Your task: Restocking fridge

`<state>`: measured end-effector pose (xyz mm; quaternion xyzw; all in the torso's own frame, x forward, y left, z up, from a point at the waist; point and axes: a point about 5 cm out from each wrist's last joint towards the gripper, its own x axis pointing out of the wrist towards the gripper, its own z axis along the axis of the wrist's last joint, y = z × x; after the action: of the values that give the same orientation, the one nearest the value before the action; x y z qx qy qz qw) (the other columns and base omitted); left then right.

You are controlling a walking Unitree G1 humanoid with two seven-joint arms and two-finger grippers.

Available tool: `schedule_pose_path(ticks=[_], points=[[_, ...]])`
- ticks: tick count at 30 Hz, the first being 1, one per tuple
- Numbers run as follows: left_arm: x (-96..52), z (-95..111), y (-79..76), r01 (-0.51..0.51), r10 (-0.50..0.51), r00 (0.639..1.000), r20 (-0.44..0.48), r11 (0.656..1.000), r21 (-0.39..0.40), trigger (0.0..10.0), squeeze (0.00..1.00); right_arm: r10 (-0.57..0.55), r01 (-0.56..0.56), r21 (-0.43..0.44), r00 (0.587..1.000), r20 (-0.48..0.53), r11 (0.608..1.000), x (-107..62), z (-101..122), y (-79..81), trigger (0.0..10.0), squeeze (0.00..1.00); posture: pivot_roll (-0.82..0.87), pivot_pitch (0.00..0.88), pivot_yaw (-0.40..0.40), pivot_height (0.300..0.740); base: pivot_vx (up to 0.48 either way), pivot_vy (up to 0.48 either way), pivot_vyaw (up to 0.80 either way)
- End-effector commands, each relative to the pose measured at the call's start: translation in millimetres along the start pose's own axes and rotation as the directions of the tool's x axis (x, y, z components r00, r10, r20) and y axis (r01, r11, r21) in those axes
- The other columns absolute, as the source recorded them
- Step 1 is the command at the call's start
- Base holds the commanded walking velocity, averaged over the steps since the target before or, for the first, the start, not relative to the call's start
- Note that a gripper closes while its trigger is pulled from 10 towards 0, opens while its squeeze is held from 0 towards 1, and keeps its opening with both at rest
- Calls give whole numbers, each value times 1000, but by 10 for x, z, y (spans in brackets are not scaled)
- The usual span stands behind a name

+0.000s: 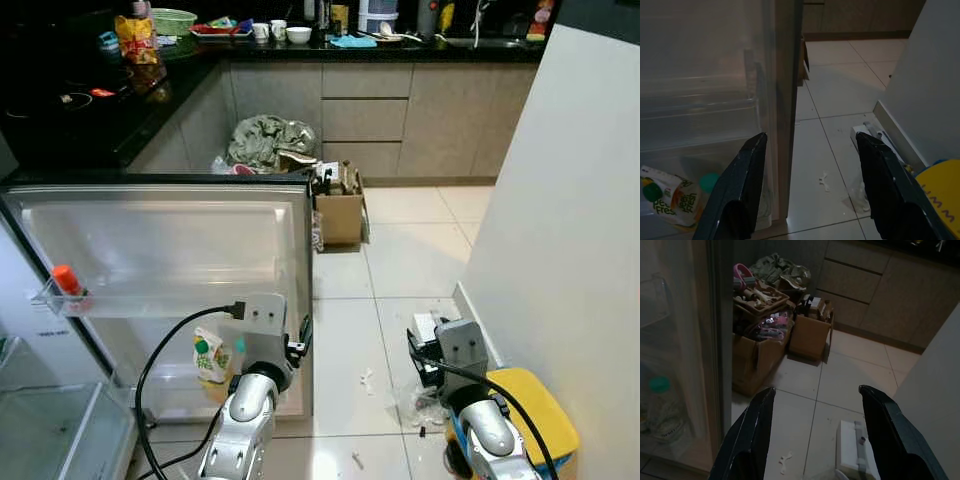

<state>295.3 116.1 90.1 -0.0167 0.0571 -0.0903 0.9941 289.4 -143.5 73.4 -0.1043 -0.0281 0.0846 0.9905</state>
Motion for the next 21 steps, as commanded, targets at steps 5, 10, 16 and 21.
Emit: schedule_pose_path(ticks=[5,10,16,21], points=[[-9,-44,3,-3,3,1000,-25,1000,8,10000,0,-2,2,1,1000,0,1000,-15,-5,-15,10000,0,-143,55,-6,721,0,0,0],[-9,-46,3,-3,3,1000,-25,1000,8,10000,0,-2,2,0,1000,-1,1000,-16,-7,-13,10000,0,-143,55,-6,721,0,0,0],[-9,-47,4,-2,2,1000,-27,1000,10,10000,0,-1,1,0,1000,-2,1000,-17,-8,-10,10000,0,-143,56,-5,721,0,0,0],[-10,-51,6,-4,4,1000,-29,1000,9,10000,0,-1,1,-2,1000,-3,1000,-19,-9,-12,10000,0,-143,56,-5,721,0,0,0]])
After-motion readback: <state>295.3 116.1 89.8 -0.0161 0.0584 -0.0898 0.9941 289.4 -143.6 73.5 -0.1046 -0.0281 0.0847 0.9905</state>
